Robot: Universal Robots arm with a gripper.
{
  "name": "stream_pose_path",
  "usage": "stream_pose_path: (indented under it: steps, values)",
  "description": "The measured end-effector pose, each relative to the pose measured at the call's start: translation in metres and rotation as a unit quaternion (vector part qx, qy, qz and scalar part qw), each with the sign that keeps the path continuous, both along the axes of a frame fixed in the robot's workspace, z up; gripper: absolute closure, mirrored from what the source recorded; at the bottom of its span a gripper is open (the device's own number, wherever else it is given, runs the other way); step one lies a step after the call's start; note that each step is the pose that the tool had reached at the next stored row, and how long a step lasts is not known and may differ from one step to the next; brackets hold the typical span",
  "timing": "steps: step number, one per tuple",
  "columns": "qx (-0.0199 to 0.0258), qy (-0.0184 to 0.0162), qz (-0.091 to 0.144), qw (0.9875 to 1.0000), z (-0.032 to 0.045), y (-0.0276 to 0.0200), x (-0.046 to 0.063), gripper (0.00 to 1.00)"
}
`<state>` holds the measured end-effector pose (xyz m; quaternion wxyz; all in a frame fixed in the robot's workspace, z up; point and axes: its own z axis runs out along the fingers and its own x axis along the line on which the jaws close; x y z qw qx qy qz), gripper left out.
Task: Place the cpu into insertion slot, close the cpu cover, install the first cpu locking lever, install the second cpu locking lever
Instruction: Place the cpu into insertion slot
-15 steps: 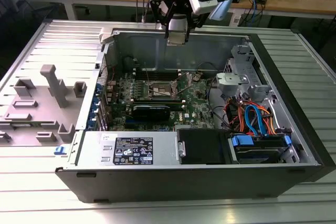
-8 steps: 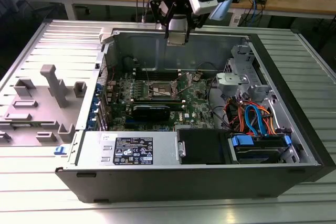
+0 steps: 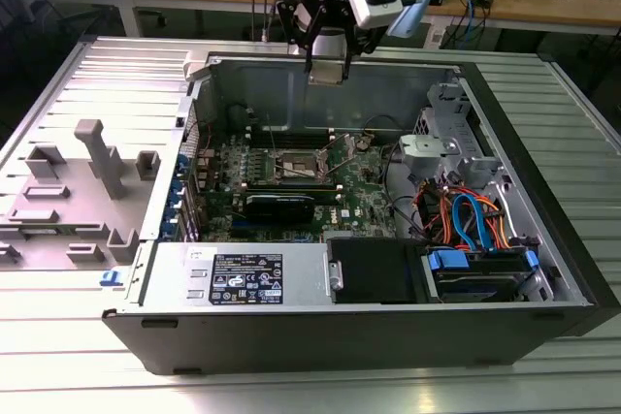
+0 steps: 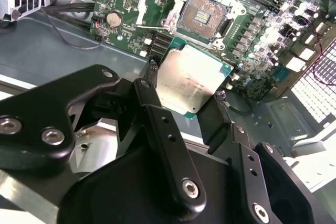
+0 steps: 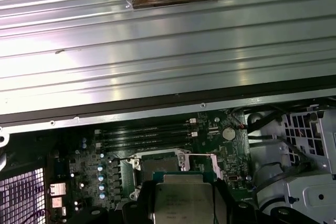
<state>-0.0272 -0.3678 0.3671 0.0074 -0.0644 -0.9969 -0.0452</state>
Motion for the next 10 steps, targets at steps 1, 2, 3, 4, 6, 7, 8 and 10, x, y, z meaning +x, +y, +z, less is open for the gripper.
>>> stream_pose_path:
  steps: [1, 2, 3, 4, 6, 7, 8, 10]
  values:
    - [-0.0001, 0.0000, -0.003, 1.0000, -0.0001, -0.0001, 0.0000, 0.45]
    - [0.0000, 0.0000, -0.011, 0.9999, -0.0006, -0.0003, 0.0001, 0.45]
    - [0.0000, 0.0000, -0.016, 0.9999, -0.0009, -0.0003, 0.0001, 0.45]
    - [-0.0001, 0.0000, -0.021, 0.9998, -0.0011, -0.0004, 0.0001, 0.45]
    - [0.0000, 0.0000, -0.033, 0.9995, -0.0015, -0.0005, 0.0001, 0.45]
    - [0.0000, 0.0000, -0.037, 0.9993, -0.0017, -0.0006, 0.0001, 0.45]
    - [-0.0001, 0.0000, -0.044, 0.9990, -0.0020, -0.0006, 0.0000, 0.45]
    - [-0.0006, 0.0000, -0.064, 0.9979, -0.0025, -0.0006, 0.0000, 0.45]
